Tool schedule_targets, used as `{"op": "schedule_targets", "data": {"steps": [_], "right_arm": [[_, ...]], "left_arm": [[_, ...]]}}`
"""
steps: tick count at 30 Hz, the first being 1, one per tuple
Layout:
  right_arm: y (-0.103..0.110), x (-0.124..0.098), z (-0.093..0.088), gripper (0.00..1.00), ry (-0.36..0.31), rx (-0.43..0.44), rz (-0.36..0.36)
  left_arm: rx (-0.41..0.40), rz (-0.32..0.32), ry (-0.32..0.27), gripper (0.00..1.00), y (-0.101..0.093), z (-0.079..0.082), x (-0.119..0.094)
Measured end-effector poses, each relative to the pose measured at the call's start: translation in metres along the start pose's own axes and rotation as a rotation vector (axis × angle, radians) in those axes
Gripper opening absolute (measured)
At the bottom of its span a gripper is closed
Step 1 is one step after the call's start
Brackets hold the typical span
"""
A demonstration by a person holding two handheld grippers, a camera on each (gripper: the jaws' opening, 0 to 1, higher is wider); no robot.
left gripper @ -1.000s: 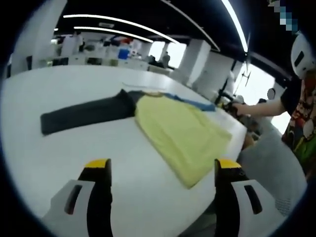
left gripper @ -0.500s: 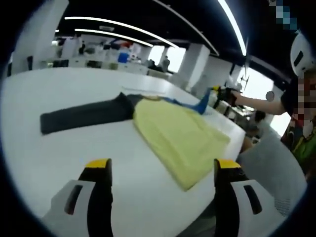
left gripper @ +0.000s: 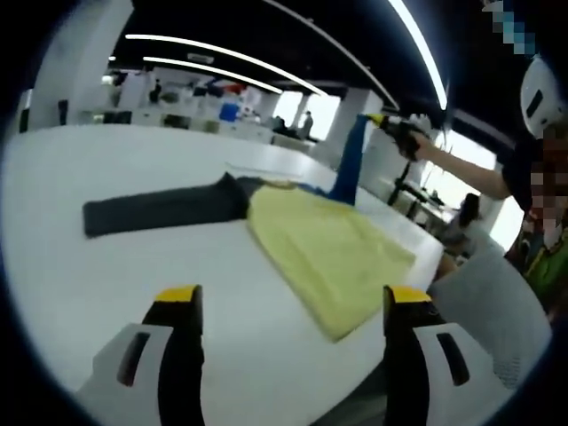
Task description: Fold the garment on the visible template until the final outline fits inside the template.
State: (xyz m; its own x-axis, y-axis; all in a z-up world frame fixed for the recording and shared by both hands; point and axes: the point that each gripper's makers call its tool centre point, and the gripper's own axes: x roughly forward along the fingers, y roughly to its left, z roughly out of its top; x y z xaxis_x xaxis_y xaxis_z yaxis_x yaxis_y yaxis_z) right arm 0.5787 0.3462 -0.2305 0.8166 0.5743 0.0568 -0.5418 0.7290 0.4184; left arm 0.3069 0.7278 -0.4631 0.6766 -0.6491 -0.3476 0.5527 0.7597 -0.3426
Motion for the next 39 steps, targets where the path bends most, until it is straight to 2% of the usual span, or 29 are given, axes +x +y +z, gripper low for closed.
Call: {"op": "schedule_targets", "data": {"steps": [3,5,10,12,14,15,17,18,23,28,39], "right_arm": [[0.028,0.021,-0.016,0.00,0.066,-0.052,0.070],[0.051,0.034,-0.035,0.00,0.114,-0.098,0.116],[0.084,0.060,-0.096,0.00,0.257,-0.155,0.224],[0.095,0.064,-0.120,0.00,0.293,-0.149,0.243],[0.100,0.068,-0.136,0.00,0.312,-0.137,0.253],[0.104,0.070,-0.154,0.00,0.332,-0.149,0.260],[0.104,0.075,-0.162,0.00,0.351,-0.145,0.256],[0.105,0.079,-0.177,0.00,0.367,-0.140,0.259],[0.104,0.091,-0.218,0.00,0.421,-0.110,0.249],[0.106,0.096,-0.248,0.00,0.455,-0.069,0.239],[0.115,0.103,-0.319,0.00,0.563,-0.069,0.237]], "left_arm": [[-0.006,0.002,-0.012,0.80,0.000,0.001,0.000],[-0.008,0.005,-0.018,0.80,0.000,0.002,-0.001],[-0.012,0.011,-0.029,0.79,0.000,0.002,-0.003],[-0.015,0.015,-0.030,0.79,0.001,0.001,-0.004],[-0.018,0.019,-0.030,0.79,0.001,-0.001,-0.005],[-0.021,0.022,-0.032,0.79,0.001,-0.001,-0.006],[-0.025,0.025,-0.034,0.79,0.001,-0.002,-0.007],[-0.028,0.031,-0.031,0.79,0.002,-0.003,-0.008],[-0.033,0.043,-0.036,0.79,0.004,-0.004,-0.012],[-0.041,0.058,-0.041,0.79,0.007,-0.004,-0.017],[-0.058,0.079,-0.048,0.79,0.010,-0.008,-0.023]]}}
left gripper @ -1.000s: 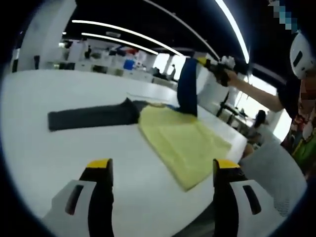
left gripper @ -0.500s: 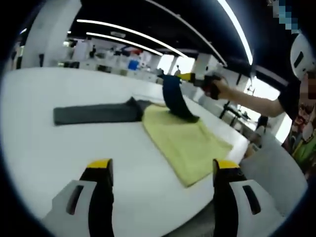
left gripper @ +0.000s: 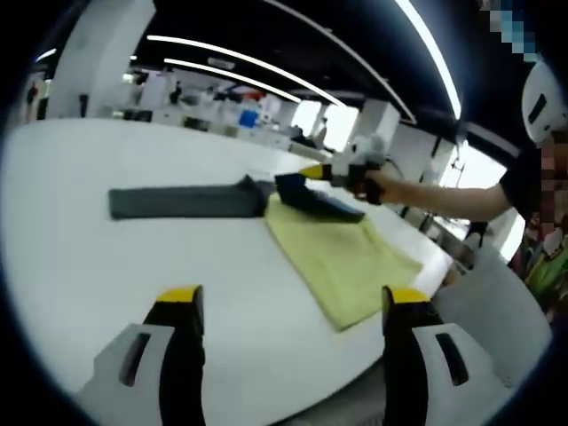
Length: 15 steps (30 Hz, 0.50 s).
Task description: Fold the garment on the visible template until the final outline fits inside the template.
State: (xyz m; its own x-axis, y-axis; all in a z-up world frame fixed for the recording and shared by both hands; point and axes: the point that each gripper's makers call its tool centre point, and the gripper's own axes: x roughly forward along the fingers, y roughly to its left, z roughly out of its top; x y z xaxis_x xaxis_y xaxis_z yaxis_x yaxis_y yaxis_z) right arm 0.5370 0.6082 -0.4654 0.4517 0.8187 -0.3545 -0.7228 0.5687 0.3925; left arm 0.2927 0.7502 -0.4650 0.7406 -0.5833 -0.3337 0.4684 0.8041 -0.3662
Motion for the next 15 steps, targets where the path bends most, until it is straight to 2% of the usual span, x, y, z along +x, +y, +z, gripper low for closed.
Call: {"op": "schedule_targets", "data": {"steps": [8,15], "right_arm": [[-0.004,0.015,-0.035,0.00,0.091,-0.023,-0.019],[0.003,0.014,-0.051,0.00,0.134,-0.046,0.003]], "left_arm": [[-0.008,0.001,-0.004,0.78,-0.002,0.000,0.000],[-0.010,-0.002,-0.011,0.78,-0.004,0.000,0.001]]}}
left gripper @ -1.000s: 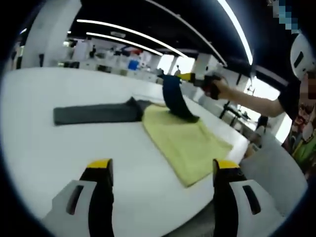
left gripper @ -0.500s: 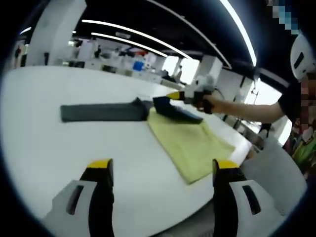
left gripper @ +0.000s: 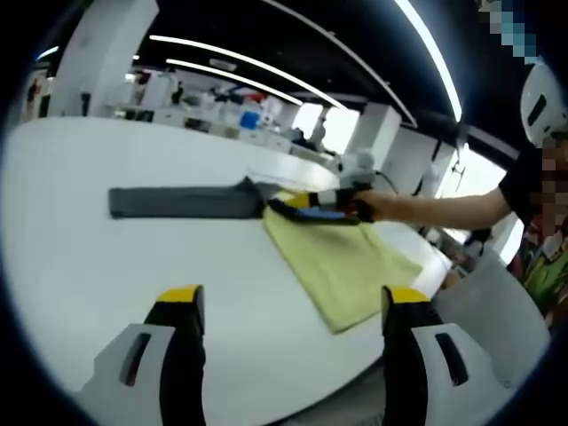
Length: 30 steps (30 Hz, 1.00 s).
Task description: Fold the garment on the visible template until the final outline fits inside the template.
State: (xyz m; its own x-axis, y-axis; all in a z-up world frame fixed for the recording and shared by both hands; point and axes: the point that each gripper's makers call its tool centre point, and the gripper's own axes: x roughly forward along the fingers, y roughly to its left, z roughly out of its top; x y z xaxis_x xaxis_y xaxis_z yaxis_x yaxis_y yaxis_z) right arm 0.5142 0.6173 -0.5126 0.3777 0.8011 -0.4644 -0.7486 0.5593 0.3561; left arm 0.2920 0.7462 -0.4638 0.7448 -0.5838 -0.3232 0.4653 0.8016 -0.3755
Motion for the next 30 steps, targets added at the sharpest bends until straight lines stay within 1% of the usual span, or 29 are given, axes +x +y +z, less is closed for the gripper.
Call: {"op": "schedule_targets", "data": {"steps": [3,5,6,8,10,13,16,18,19,21,24,25,26,29,30], "right_arm": [[0.006,0.000,-0.004,0.00,0.012,-0.026,0.033],[0.008,0.001,-0.008,0.00,0.027,-0.026,0.049],[0.008,0.001,-0.012,0.00,0.035,-0.044,0.055],[0.006,0.003,-0.019,0.00,0.058,-0.044,0.061],[0.006,0.004,-0.022,0.00,0.065,-0.040,0.064],[0.008,0.004,-0.022,0.00,0.065,-0.034,0.070],[0.010,0.005,-0.023,0.00,0.067,-0.048,0.071],[0.016,0.004,-0.026,0.00,0.084,-0.009,0.101],[0.015,0.004,-0.027,0.00,0.086,-0.024,0.097],[0.015,0.003,-0.028,0.00,0.088,-0.093,0.094],[0.023,0.001,-0.026,0.00,0.085,-0.081,0.126],[0.024,0.000,-0.026,0.00,0.087,-0.081,0.122],[0.024,0.000,-0.026,0.03,0.083,-0.108,0.120],[0.029,-0.002,-0.027,0.06,0.083,-0.122,0.133],[0.029,-0.003,-0.026,0.10,0.080,-0.124,0.131]], "left_arm": [[-0.003,-0.003,0.001,0.78,-0.001,-0.001,0.002],[-0.005,-0.007,0.002,0.78,-0.002,-0.002,0.003],[-0.007,-0.007,0.001,0.78,-0.003,-0.003,0.003],[-0.009,-0.007,0.001,0.77,-0.003,-0.003,0.003],[-0.010,-0.007,0.005,0.77,-0.003,-0.004,0.003],[-0.009,-0.008,0.000,0.77,-0.005,-0.002,0.003],[-0.008,-0.006,0.001,0.77,-0.004,-0.002,0.004],[-0.008,-0.007,0.001,0.77,-0.004,-0.002,0.005],[-0.009,-0.009,0.000,0.77,-0.005,-0.002,0.005],[-0.007,-0.013,0.001,0.77,-0.006,-0.002,0.007],[-0.008,-0.019,0.004,0.77,-0.008,-0.003,0.009],[-0.008,-0.021,0.003,0.77,-0.008,-0.003,0.010],[-0.008,-0.023,0.005,0.77,-0.009,-0.003,0.010],[-0.010,-0.025,0.005,0.77,-0.009,-0.003,0.010],[-0.010,-0.025,0.004,0.77,-0.010,-0.003,0.010]]}}
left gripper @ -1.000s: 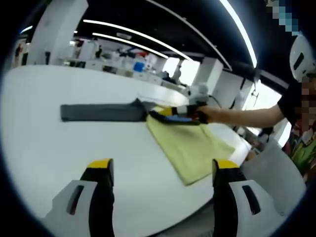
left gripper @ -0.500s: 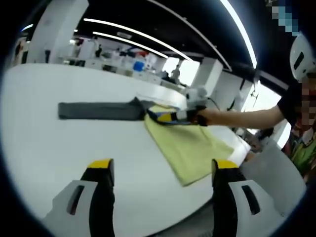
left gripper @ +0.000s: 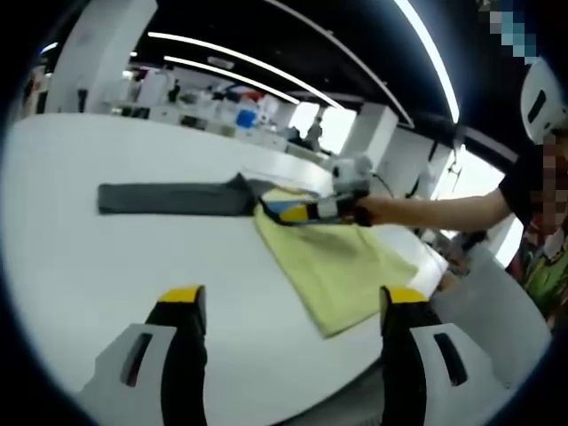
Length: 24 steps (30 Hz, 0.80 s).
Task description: Fold the garment on the visible template until the final outline fits inside the template.
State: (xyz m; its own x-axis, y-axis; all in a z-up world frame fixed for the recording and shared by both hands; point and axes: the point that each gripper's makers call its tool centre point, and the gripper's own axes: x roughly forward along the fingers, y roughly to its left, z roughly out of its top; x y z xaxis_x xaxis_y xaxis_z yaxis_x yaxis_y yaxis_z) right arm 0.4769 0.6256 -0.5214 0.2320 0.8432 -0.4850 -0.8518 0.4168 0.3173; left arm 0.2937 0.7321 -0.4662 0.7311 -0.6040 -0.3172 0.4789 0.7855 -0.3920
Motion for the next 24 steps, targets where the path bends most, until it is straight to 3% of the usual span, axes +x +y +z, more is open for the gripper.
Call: {"op": "schedule_targets", "data": {"steps": [1,3,5,12,18,24], "right_arm": [[-0.001,-0.002,0.005,0.18,-0.022,-0.005,-0.004],[-0.005,-0.008,0.012,0.44,-0.043,-0.007,-0.032],[-0.013,-0.015,0.016,0.60,-0.062,-0.017,-0.057],[-0.038,-0.044,0.021,0.61,-0.088,0.012,-0.111],[-0.048,-0.060,0.026,0.63,-0.122,0.038,-0.139],[-0.058,-0.071,0.022,0.71,-0.113,0.038,-0.159]], "left_arm": [[0.001,0.001,-0.001,0.77,0.000,0.000,0.000],[-0.001,0.002,-0.004,0.77,0.000,0.000,-0.001],[-0.003,0.003,-0.006,0.77,0.000,0.000,-0.001],[0.005,0.000,-0.008,0.77,0.000,0.002,0.000],[0.023,-0.014,-0.003,0.77,-0.002,0.007,0.003],[0.037,-0.019,0.001,0.77,-0.001,0.010,0.004]]}}
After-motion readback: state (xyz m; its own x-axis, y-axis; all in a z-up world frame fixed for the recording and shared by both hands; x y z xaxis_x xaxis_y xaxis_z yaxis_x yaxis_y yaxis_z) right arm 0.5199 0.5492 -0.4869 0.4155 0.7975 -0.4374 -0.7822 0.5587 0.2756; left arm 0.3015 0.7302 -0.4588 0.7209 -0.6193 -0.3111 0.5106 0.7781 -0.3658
